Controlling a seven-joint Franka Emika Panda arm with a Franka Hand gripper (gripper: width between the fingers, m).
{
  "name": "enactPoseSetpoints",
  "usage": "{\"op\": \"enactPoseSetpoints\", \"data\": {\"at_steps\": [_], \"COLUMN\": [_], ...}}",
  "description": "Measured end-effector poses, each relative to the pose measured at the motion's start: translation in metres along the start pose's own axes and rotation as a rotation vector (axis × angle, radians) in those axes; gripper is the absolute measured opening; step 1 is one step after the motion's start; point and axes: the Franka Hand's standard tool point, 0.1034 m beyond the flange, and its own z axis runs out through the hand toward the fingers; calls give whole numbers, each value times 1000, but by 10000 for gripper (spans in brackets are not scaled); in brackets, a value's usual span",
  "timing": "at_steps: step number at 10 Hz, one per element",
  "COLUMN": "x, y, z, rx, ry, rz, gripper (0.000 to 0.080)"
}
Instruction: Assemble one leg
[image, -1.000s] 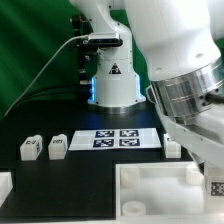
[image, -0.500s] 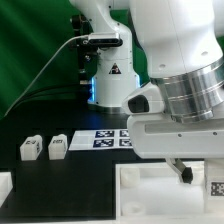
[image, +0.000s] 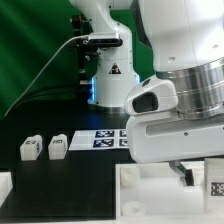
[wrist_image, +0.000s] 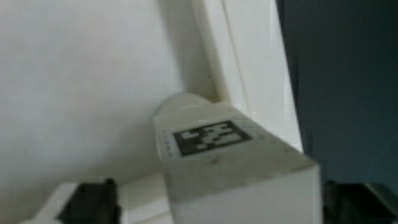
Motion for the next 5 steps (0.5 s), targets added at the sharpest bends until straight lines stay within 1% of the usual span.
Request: {"op": "enactPoseSetpoints", "data": {"at_steps": [1, 2, 3, 5], "x": [0, 0, 0, 0], "y": [-1, 0, 0, 0], "z": [0, 0, 0, 0], "rx": [2, 2, 3, 10], "ry": [0, 0, 0, -3], "rz": [68, 177, 255, 435], "gripper": [389, 389, 297, 297]}}
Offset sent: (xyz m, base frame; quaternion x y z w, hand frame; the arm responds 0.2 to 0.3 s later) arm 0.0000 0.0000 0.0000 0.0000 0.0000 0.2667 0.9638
